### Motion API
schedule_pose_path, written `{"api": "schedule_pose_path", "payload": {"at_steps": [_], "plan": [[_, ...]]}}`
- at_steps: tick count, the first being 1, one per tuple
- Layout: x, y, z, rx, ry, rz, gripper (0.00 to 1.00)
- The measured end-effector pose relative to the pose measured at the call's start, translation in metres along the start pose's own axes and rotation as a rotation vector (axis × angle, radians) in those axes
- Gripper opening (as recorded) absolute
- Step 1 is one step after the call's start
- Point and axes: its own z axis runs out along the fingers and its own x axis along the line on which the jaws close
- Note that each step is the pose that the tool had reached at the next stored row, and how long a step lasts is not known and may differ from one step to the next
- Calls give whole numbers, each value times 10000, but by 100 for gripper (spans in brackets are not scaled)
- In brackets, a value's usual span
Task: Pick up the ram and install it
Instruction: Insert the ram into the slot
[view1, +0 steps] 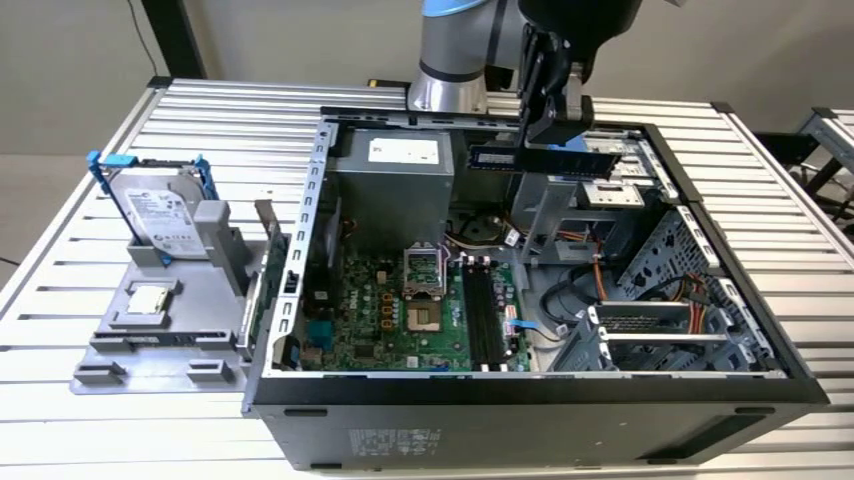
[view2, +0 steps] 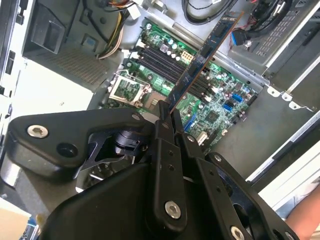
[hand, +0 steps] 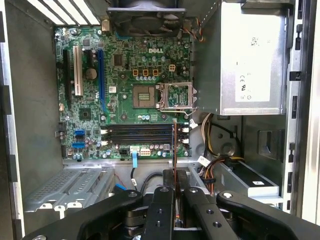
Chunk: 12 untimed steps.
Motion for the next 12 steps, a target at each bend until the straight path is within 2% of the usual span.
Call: {"api": "schedule_pose_path", "payload": {"at_steps": [12], "plan": [[0, 0, 0, 1, 0, 37, 0]]}}
